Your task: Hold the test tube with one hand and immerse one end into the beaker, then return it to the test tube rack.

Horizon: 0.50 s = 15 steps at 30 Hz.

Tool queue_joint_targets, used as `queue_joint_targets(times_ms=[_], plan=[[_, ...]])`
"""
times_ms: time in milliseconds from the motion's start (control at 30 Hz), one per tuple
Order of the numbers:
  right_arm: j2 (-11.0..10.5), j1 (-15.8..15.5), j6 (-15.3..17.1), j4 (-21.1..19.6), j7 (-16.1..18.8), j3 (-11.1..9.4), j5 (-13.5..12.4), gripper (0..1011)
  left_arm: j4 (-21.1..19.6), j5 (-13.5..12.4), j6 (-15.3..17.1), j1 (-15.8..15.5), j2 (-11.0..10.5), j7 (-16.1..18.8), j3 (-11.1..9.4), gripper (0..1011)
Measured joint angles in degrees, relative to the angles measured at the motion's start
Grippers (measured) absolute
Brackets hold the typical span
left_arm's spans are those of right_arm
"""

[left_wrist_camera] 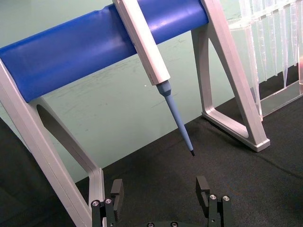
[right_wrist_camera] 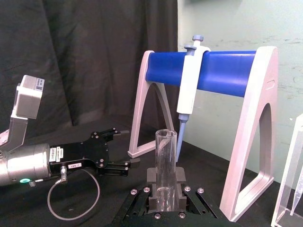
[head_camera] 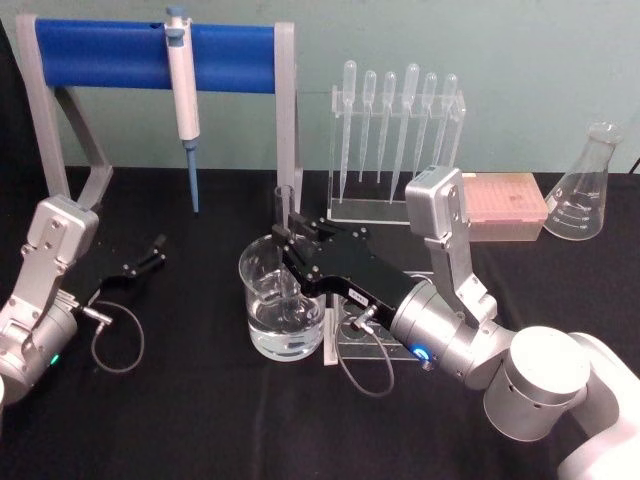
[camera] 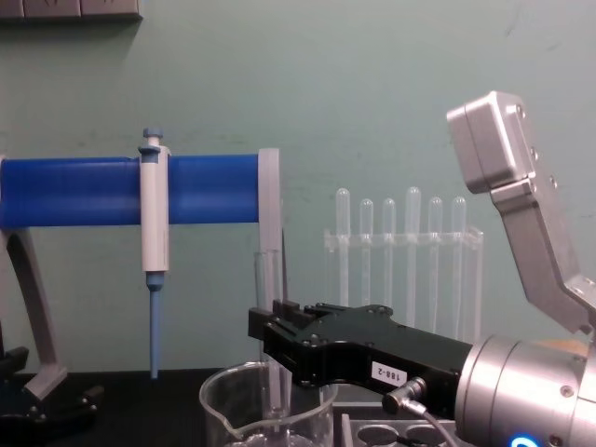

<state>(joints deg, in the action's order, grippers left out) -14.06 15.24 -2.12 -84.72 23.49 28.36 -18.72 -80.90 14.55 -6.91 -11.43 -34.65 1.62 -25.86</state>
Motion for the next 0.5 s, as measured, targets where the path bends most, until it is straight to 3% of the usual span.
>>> queue_joint_targets(times_ms=[500], plan=[[0.0,0.0,0.0,0.0,0.0,0.0,0.0,222,0.0,0.0,0.0,0.0,0.0,0.0,0.0,1000]])
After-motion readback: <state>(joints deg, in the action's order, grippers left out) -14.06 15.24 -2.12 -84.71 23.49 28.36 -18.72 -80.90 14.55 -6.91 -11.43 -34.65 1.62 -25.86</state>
